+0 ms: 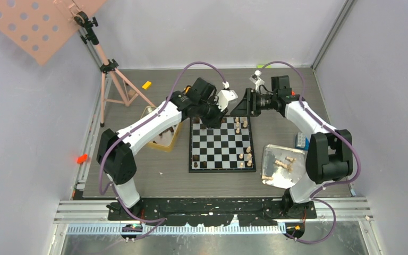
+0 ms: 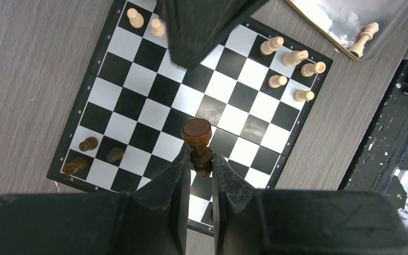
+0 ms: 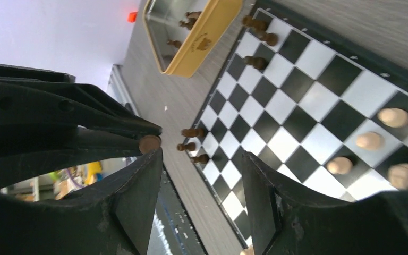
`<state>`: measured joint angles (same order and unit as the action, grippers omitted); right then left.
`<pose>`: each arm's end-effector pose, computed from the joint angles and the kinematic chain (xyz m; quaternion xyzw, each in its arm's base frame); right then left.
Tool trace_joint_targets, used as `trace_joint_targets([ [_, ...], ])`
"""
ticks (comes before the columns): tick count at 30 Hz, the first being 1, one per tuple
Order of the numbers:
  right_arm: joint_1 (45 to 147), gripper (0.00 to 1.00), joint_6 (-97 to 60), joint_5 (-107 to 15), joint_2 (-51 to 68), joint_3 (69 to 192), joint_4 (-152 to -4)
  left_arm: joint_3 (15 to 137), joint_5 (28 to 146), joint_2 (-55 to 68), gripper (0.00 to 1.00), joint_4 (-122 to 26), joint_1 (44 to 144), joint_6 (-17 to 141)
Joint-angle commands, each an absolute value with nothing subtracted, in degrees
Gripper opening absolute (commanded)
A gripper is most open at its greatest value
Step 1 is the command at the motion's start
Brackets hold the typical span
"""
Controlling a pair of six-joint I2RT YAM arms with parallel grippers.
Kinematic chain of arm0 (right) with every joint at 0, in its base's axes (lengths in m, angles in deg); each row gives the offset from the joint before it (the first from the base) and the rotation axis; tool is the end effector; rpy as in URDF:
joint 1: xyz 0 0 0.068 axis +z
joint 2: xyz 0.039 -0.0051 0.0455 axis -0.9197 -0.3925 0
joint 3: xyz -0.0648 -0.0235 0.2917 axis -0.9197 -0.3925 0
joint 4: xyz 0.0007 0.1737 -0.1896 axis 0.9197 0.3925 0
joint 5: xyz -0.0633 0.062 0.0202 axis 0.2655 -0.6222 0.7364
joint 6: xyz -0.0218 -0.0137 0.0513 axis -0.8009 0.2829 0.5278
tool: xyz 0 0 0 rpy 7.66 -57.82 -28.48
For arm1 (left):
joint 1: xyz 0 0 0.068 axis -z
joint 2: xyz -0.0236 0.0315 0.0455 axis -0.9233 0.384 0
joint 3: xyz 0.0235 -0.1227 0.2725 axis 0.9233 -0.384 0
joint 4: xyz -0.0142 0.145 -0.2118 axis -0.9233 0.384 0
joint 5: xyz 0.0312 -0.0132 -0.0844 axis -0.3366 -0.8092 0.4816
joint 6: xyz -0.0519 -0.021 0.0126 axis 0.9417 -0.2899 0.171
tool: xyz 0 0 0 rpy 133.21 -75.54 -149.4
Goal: Set up the chess pieces on the board
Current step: Place the chess piece on the chessboard.
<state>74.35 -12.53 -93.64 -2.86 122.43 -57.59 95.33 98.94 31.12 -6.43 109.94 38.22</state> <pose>0.3354 0.0775 0.2906 -0.1382 0.8280 0.4786 0.2573 0.2802 -0.2759 0.3405 0.4760 0.7893 -0.2508 0.2958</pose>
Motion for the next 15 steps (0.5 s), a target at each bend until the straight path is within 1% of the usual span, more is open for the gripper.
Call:
trace_joint_targets([
  [1,77.05,0.62,-3.66,-100.40,-4.49,122.07,-67.85,96.88,100.39,30.12,0.00,-7.78,110.04,39.87],
  [10,80.19,0.59,-2.33,-102.27,-7.25,122.46,-68.31,95.79,99.37,30.42,0.00,-8.23,110.13,39.68],
  [15,81.24,0.54,-4.06,-102.58,-7.92,123.02,-65.64,95.26,98.45,30.42,0.00,-8.36,110.13,39.49],
])
